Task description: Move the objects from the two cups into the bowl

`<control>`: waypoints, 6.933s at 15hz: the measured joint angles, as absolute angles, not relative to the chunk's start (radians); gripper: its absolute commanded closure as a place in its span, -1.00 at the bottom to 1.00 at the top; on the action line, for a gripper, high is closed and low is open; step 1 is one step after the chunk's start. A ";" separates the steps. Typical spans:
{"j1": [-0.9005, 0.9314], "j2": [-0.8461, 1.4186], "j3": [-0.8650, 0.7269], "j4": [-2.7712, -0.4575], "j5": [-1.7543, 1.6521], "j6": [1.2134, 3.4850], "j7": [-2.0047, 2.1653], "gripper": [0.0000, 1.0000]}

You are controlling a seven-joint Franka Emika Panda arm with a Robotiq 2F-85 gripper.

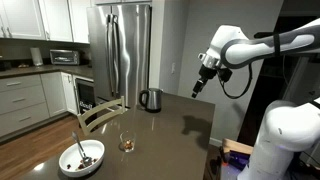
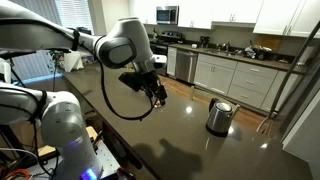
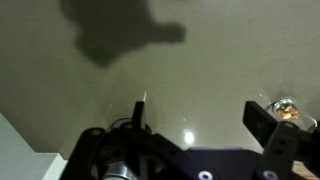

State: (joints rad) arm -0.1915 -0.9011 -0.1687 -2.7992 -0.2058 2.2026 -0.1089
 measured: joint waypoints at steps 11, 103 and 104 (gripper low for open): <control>-0.186 -0.885 -0.166 -2.792 -0.190 2.195 -0.106 -1.00; -0.131 0.710 -0.070 -1.990 1.585 1.623 0.462 -0.47; -0.128 0.710 -0.071 -1.988 1.585 1.624 0.463 -0.37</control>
State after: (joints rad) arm -0.1278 0.7102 -0.0712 -1.9882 1.5846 1.6236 0.4627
